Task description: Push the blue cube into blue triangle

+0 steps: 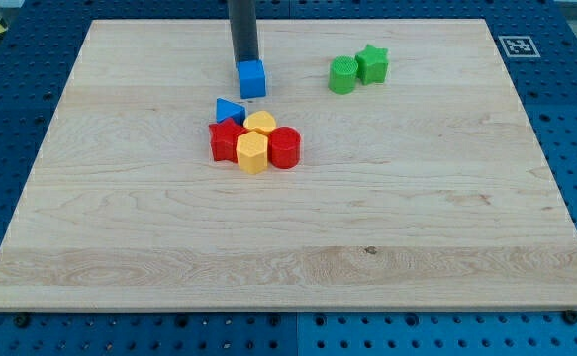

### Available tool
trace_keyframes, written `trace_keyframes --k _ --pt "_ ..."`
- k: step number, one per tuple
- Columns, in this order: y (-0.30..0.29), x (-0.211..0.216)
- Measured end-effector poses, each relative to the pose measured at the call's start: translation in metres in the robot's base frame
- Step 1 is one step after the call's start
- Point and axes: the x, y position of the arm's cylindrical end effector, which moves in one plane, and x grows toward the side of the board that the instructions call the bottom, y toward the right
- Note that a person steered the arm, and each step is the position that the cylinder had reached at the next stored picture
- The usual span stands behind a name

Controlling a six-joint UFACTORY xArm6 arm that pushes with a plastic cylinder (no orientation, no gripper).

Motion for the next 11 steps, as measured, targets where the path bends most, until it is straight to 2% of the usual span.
trace_keyframes --k 1,3,4,5,8,11 --pt "0.012 0.013" --pt "0.047 -0.02" --pt "0.055 -0.008" --pt "0.055 0.007" --pt "0.022 0.023" --pt "0.017 0.033"
